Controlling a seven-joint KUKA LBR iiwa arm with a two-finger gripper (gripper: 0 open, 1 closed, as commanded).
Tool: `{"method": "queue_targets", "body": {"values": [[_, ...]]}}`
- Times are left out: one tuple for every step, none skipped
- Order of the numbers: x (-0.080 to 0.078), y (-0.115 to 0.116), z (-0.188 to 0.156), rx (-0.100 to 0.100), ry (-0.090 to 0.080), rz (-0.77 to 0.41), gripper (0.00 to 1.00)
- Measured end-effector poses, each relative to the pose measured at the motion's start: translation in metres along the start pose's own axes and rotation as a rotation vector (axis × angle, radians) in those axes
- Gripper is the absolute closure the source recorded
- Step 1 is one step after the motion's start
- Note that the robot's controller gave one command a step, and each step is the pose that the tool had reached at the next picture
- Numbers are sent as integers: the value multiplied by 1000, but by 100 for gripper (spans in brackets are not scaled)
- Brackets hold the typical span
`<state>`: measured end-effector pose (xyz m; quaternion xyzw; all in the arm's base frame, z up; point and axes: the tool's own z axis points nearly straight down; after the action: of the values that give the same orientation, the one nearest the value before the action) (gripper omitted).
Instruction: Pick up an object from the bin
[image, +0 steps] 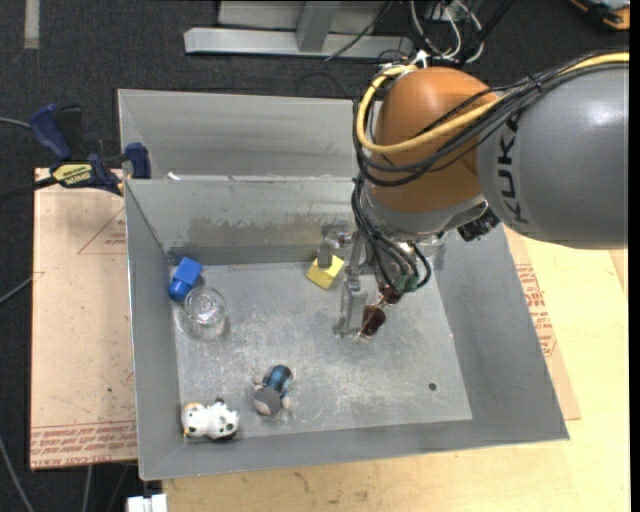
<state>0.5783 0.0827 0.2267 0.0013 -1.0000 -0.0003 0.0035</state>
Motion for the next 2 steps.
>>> {"method": "queue_targets", "body": {"values": [[-1,-1,-5,-1,-8,2,0],[-38,-21,69,-1,-15,-39,0]]}}
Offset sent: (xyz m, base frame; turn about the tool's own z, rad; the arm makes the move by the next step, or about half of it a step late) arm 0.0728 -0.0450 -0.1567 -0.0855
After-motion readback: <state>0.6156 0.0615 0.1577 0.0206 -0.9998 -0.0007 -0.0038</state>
